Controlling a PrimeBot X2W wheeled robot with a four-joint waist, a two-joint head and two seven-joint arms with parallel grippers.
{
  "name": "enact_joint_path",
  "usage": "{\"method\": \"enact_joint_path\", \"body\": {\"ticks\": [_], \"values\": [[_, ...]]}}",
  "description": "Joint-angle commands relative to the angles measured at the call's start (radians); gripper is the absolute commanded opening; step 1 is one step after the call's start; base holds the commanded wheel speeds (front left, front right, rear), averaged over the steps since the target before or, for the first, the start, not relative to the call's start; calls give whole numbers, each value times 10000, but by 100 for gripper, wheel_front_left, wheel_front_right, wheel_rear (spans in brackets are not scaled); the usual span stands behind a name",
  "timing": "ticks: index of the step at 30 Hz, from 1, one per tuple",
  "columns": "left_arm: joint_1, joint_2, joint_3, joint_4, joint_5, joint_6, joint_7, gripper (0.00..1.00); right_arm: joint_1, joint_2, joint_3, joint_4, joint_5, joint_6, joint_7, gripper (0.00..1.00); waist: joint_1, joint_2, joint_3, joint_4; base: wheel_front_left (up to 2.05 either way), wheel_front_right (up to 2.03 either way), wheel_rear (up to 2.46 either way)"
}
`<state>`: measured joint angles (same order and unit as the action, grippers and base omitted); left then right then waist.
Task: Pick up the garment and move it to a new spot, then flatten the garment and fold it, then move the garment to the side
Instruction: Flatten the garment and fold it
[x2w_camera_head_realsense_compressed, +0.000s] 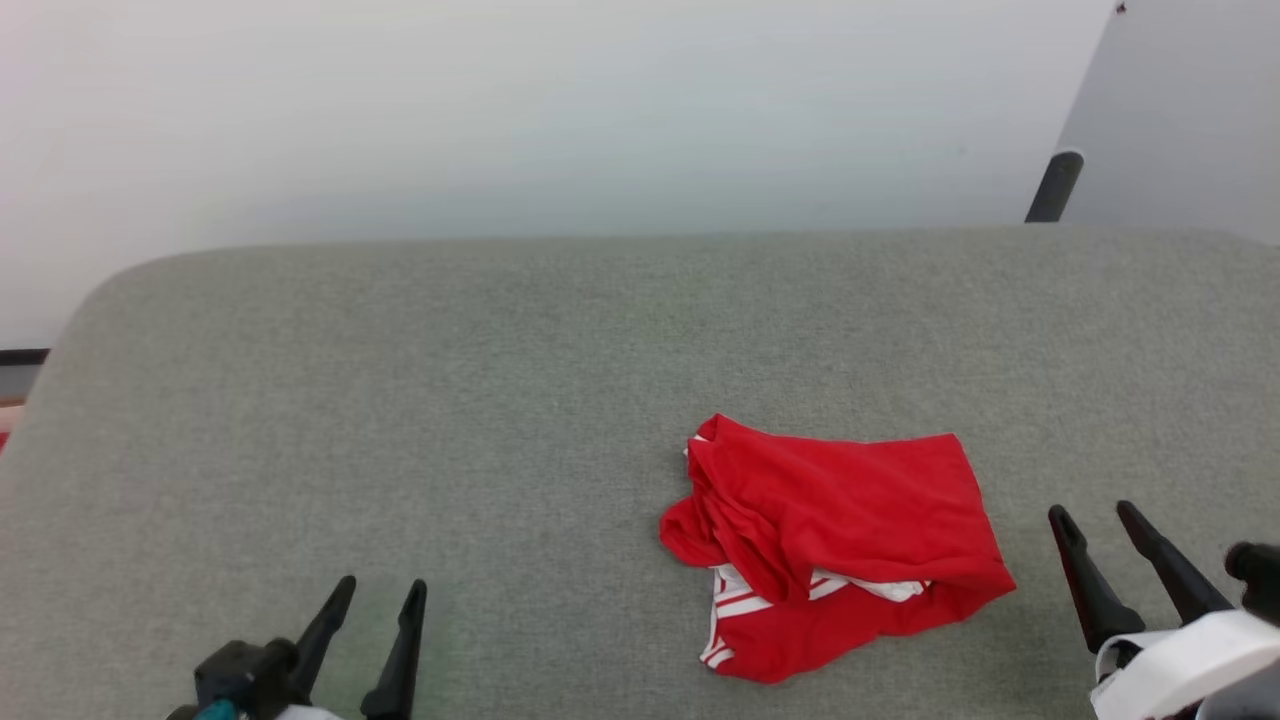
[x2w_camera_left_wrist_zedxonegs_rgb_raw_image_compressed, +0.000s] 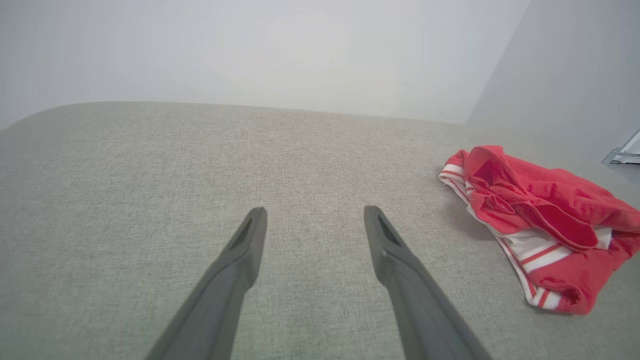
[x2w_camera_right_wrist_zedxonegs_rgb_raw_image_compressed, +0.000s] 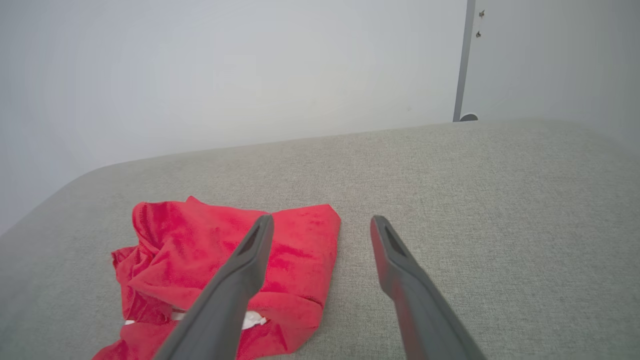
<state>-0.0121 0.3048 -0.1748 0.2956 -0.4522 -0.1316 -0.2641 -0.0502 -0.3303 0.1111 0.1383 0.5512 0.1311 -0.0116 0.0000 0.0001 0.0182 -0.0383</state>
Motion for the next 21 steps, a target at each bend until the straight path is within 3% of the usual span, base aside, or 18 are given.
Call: {"method": "enact_joint_path", "body": {"ticks": [1, 21], "values": [[223, -24, 86, -143, 126, 23, 11, 100, 236, 101, -130, -179, -141, -9, -139, 100, 0, -1, -153, 130, 0, 0, 0], [1933, -574, 1204, -1870, 897, 23, 11, 100, 1897, 793, -1286, -1322, -1070, -9, -770, 100, 0, -1, -351, 410, 0, 0, 0]]}}
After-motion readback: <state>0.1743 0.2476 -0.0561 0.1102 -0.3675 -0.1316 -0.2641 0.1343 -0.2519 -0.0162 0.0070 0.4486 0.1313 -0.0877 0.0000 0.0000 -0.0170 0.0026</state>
